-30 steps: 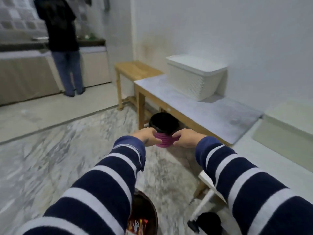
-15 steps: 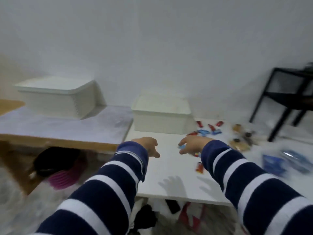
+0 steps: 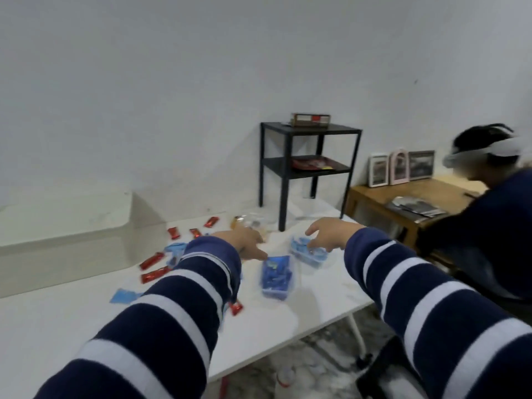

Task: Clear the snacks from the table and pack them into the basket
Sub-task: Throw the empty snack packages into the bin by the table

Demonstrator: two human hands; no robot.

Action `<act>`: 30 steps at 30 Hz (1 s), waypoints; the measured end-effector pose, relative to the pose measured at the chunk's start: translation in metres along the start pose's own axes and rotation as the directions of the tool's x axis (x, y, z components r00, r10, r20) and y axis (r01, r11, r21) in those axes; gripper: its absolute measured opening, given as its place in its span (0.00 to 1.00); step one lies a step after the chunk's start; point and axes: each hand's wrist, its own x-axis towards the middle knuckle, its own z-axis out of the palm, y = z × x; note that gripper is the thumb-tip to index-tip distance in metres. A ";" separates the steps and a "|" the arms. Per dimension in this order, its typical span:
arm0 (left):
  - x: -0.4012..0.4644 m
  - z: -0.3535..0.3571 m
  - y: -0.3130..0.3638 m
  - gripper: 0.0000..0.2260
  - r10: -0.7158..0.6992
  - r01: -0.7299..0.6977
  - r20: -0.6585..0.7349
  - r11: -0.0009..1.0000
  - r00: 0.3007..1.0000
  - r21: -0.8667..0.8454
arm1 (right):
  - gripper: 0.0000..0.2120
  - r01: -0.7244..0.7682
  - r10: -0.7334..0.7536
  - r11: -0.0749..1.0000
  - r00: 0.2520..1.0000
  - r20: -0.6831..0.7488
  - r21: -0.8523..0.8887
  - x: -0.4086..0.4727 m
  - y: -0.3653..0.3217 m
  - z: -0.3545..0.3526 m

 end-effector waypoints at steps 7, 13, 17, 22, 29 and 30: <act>0.092 -0.041 0.088 0.24 0.119 -0.122 -0.087 0.992 0.989 -0.028 | 0.23 -0.093 0.101 0.989 0.993 -0.068 0.111 0.043 0.098 -0.041; 0.188 -0.093 0.129 0.21 0.262 -0.277 -0.264 0.961 0.928 -0.021 | 0.23 -0.081 0.085 0.996 0.990 -0.112 0.039 0.122 0.150 -0.068; 0.254 -0.136 0.151 0.19 0.322 -0.367 -0.403 0.930 0.857 -0.037 | 0.22 -0.078 0.085 0.996 0.983 -0.164 0.046 0.189 0.176 -0.097; 0.333 -0.194 0.168 0.17 0.331 -0.390 -0.528 0.921 0.782 -0.001 | 0.21 -0.032 0.062 0.991 0.970 -0.235 0.129 0.264 0.195 -0.135; 0.418 -0.234 0.173 0.19 0.292 -0.341 -0.605 0.939 0.741 0.036 | 0.21 0.098 -0.058 0.985 0.964 -0.260 0.140 0.362 0.217 -0.150; 0.429 -0.239 0.174 0.19 0.282 -0.327 -0.613 0.944 0.738 0.040 | 0.21 0.123 -0.080 0.982 0.959 -0.272 0.143 0.378 0.221 -0.151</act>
